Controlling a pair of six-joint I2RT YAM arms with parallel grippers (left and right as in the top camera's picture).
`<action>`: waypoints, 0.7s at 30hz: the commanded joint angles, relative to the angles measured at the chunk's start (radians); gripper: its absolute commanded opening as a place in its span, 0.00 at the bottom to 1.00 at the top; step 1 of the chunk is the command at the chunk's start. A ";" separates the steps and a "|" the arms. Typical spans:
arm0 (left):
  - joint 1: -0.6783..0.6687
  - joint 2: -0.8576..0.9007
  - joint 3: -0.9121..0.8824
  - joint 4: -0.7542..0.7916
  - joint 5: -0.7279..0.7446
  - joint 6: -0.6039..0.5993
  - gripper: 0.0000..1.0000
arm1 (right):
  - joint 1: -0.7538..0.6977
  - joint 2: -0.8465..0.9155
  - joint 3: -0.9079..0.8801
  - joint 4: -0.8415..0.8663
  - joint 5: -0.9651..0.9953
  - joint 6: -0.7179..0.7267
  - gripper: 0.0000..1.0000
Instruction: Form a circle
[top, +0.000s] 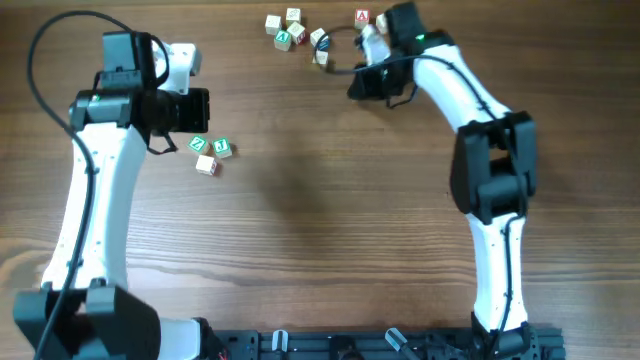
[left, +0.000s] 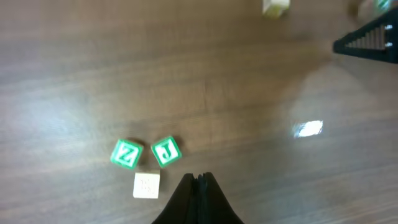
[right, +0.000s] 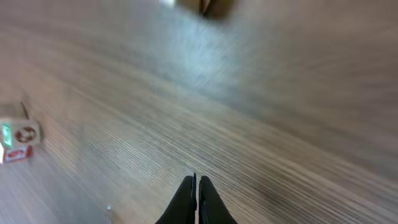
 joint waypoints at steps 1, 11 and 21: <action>-0.003 -0.093 -0.002 0.039 0.016 -0.030 0.04 | -0.024 -0.122 0.019 -0.021 0.092 -0.005 0.05; -0.003 -0.454 -0.002 0.028 0.015 -0.033 0.14 | -0.027 -0.409 0.019 -0.113 0.389 -0.004 0.04; -0.003 -0.761 -0.003 -0.120 -0.201 -0.033 0.29 | -0.027 -0.791 0.019 -0.223 0.687 0.000 0.12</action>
